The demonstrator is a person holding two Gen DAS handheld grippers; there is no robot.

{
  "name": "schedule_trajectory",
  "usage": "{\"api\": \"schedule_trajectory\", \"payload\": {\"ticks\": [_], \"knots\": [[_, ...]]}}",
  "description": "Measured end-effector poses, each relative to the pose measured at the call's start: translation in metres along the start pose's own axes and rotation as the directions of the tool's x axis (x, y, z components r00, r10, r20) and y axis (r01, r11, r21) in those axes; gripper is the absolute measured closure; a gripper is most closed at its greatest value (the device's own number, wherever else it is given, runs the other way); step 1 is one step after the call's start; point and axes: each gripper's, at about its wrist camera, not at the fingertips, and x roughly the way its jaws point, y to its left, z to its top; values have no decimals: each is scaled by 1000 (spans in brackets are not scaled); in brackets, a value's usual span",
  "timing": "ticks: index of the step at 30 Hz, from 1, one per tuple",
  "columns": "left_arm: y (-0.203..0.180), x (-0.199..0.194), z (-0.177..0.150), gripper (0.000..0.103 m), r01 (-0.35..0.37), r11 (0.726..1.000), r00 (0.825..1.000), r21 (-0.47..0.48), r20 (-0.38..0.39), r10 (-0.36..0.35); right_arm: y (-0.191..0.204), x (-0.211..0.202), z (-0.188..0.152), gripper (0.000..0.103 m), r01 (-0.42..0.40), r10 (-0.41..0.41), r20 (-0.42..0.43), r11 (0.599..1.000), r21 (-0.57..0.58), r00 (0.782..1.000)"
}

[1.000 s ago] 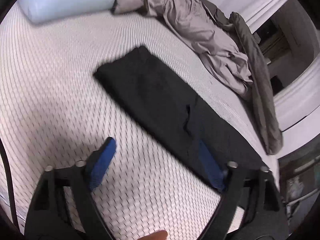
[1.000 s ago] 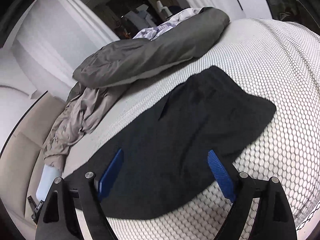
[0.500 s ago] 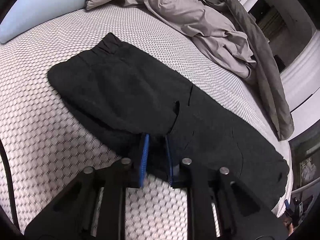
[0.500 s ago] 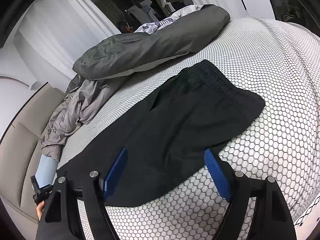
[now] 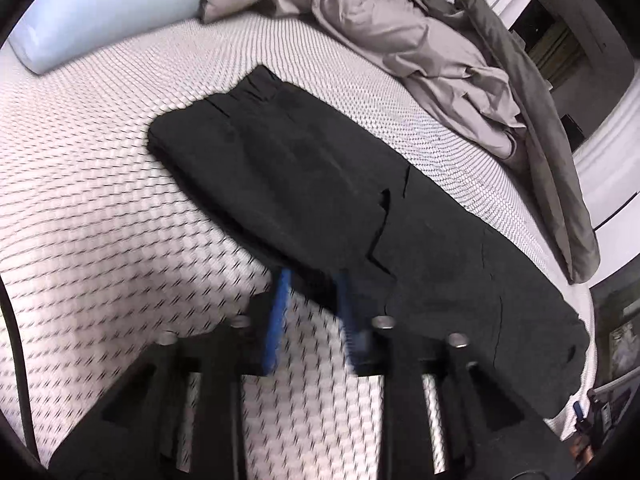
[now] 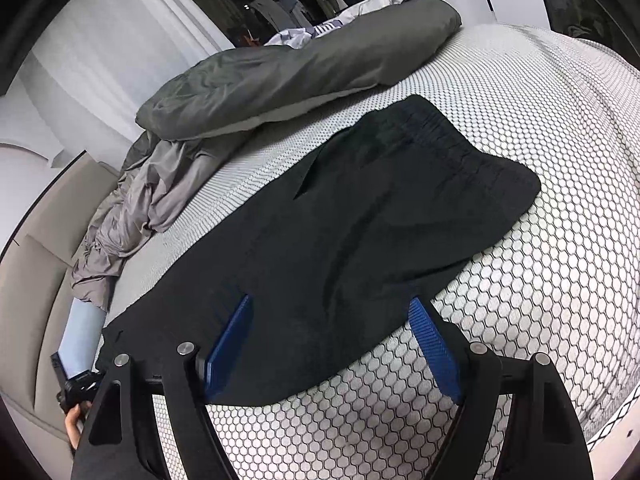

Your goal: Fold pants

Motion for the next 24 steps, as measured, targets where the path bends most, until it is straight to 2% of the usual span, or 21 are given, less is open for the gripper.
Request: {"api": "schedule_trajectory", "payload": {"ticks": [1,3,6,9,13,15,17,18,19,20,21,22,24], "knots": [[0,-6,-4,52,15,1000,1000,1,-2,-15,-1,-1,0,21,-5,5,-3,1000,3,1000],[4,-11,-12,36,73,997,997,-39,-26,-74,-6,-6,1,19,-5,5,6,1000,7,1000],[7,1,-19,32,133,986,986,-100,-91,-142,-23,-15,5,18,10,-12,25,998,63,1000],[9,10,-18,31,174,975,978,-141,-92,-188,-45,-13,8,18,2,-1,-10,989,148,1000],[5,27,-3,31,238,952,961,-192,-94,-259,-61,13,8,18,-110,138,-97,963,246,986],[3,42,7,33,229,950,962,-213,-100,-254,-59,33,16,18,-141,174,-106,954,264,979],[-2,50,15,48,185,962,975,-202,-89,-206,-59,48,24,18,-161,190,-78,944,288,979],[-5,50,17,67,161,970,981,-184,-75,-177,-61,56,28,20,-177,202,-49,932,315,978],[-7,51,19,82,147,974,985,-174,-66,-160,-62,59,30,32,-187,207,-27,924,333,978],[-6,50,19,86,140,975,987,-174,-51,-151,-63,65,34,41,-197,211,0,914,354,978],[-4,49,21,94,140,973,988,-182,-40,-149,-64,68,35,60,-205,216,11,909,364,976],[-3,47,22,99,134,974,990,-181,-29,-141,-66,74,35,77,-190,203,8,906,377,979],[-3,39,25,99,144,976,989,-165,-7,-147,-64,73,34,94,-184,187,28,913,364,982]]}}
